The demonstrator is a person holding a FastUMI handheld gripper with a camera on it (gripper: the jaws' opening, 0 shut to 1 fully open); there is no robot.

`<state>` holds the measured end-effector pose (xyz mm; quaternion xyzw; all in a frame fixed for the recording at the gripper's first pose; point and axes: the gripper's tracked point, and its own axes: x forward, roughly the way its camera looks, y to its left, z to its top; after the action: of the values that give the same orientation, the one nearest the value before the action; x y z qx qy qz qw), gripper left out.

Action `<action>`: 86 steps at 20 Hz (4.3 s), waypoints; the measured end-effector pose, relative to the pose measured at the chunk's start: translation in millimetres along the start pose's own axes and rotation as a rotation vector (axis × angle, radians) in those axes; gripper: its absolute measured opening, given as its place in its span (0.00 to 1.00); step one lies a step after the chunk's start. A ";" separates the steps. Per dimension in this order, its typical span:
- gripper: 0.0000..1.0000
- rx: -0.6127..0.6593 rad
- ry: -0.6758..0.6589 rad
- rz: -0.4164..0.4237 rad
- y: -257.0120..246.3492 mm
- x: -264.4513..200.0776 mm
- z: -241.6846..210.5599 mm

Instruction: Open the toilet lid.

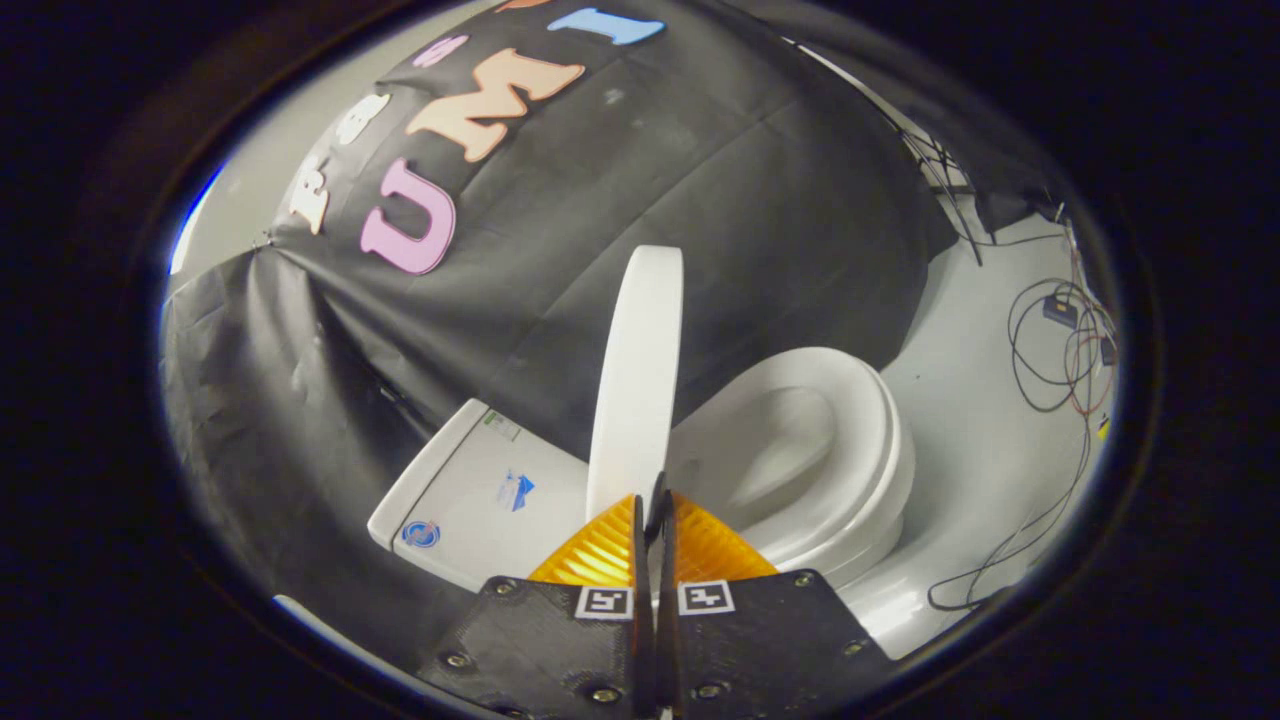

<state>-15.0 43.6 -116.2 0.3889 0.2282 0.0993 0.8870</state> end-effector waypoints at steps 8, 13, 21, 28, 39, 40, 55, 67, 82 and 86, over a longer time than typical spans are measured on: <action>0.02 -0.038 -0.004 0.002 12.1 -1.8 1.1; 0.04 -0.097 -0.013 -0.004 25.6 -1.4 2.1; 0.05 -0.178 -0.033 -0.006 49.3 -0.6 3.2; 0.06 -0.215 -0.041 0.002 70.3 1.5 3.9; 0.07 -0.272 -0.050 0.036 101.9 1.6 2.0; 0.07 -0.279 -0.052 0.037 104.6 1.7 2.0; 0.07 -0.379 -0.073 0.059 139.0 3.9 -6.3; 0.07 -0.474 -0.088 0.089 166.6 6.6 -15.6; 0.07 -0.582 -0.134 0.178 215.9 22.7 -38.9; 0.07 -0.606 -0.142 0.206 230.3 30.4 -50.6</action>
<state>-12.4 243.0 13.2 0.1342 0.0854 0.2248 0.9613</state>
